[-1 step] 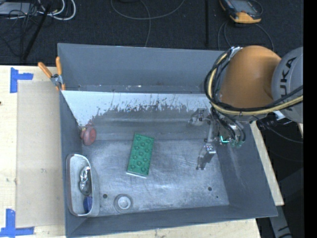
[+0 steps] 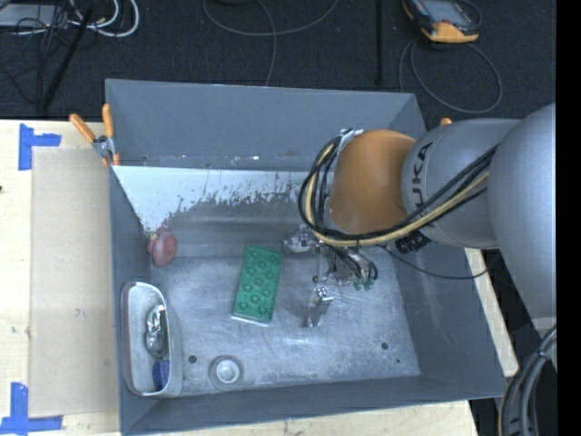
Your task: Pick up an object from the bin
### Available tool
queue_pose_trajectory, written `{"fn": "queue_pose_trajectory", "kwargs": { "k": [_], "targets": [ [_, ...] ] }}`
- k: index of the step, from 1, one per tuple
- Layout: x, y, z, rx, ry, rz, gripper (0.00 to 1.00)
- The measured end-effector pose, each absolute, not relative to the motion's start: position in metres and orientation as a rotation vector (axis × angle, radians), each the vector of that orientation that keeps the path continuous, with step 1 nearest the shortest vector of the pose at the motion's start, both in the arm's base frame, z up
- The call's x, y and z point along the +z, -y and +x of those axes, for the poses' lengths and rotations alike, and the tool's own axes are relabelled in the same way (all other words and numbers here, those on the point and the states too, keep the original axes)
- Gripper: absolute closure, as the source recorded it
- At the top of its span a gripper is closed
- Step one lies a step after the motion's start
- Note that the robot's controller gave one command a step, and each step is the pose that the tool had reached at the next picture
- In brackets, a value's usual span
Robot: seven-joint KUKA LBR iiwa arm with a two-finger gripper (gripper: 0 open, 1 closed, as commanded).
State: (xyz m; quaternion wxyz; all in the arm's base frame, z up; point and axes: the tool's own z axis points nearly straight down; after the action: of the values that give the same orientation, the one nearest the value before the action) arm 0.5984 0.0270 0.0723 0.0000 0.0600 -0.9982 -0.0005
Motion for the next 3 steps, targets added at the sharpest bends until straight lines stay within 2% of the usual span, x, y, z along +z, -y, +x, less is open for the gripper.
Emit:
{"fn": "queue_pose_trajectory", "kwargs": {
  "k": [1, 2, 3],
  "targets": [
    [0.072, -0.109, 0.603, -0.003, 3.136, 0.303, 0.00],
    [0.077, -0.108, 0.606, -0.004, 3.143, 0.297, 1.00],
    [0.256, -0.072, 0.593, 0.002, 3.080, 0.666, 1.00]
  ]
}}
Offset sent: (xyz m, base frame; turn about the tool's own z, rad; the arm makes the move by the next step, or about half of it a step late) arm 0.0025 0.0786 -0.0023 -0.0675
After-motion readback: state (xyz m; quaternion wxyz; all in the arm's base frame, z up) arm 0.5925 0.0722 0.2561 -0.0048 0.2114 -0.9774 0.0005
